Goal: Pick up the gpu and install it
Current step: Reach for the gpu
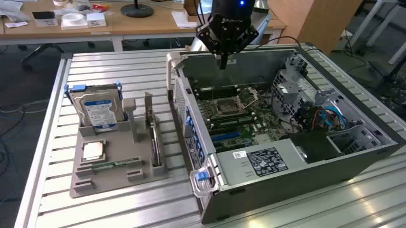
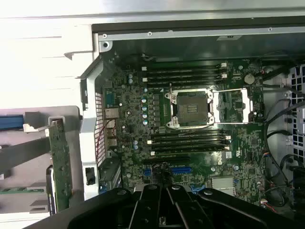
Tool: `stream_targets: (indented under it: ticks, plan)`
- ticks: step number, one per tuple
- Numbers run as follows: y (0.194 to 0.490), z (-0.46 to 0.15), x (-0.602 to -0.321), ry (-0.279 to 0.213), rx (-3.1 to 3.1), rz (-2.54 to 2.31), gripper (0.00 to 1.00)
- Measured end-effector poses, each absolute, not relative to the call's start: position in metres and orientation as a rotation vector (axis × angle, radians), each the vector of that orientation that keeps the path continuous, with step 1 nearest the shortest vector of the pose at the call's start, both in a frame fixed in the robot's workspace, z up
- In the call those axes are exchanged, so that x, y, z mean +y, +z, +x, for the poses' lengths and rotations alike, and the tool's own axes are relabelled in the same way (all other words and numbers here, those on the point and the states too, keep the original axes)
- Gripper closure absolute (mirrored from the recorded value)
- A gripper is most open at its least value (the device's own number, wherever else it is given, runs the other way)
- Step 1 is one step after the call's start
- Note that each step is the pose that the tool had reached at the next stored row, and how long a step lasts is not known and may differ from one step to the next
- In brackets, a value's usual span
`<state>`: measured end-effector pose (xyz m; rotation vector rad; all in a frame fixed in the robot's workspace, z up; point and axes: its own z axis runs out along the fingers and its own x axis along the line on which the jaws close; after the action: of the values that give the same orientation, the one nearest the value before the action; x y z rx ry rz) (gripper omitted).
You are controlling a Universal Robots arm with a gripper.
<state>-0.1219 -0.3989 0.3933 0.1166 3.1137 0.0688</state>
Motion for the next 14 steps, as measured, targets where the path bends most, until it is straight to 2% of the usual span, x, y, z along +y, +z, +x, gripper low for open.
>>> stream_targets:
  ticks: [14]
  plan:
    - [0.3932, -0.1235, -0.3989, 0.069, 3.114, 0.117, 0.89]
